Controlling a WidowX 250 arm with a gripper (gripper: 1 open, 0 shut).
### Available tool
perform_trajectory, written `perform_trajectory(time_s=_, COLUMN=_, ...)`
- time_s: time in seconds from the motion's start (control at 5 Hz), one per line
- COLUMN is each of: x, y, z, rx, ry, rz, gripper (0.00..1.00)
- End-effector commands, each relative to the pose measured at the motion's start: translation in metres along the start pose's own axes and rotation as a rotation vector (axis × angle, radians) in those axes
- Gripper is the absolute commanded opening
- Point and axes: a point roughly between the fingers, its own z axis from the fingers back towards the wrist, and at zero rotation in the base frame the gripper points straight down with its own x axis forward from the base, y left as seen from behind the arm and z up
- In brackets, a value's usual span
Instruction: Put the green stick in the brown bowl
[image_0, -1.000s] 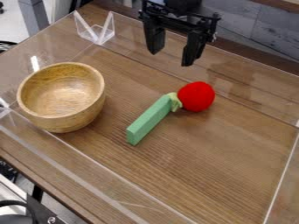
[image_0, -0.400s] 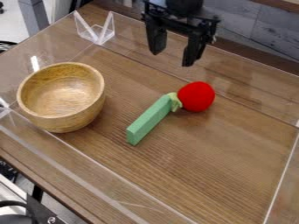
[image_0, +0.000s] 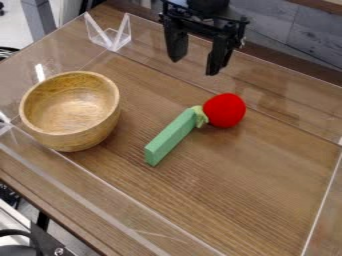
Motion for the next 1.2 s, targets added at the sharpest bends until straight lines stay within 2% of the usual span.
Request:
perform_trajectory(time_s=0.0, x=0.003, y=-0.003, z=0.027, rx=0.004, ry=-0.087, rz=-0.02, gripper=1.0)
perform_trajectory(time_s=0.2, x=0.003, y=-0.004, z=0.03, rx=0.003, ry=-0.091, rz=-0.026, gripper=1.0)
perform_trajectory(time_s=1.0, x=0.001, y=-0.001, z=0.016, rx=0.011, ry=-0.042, rz=-0.025, gripper=1.0)
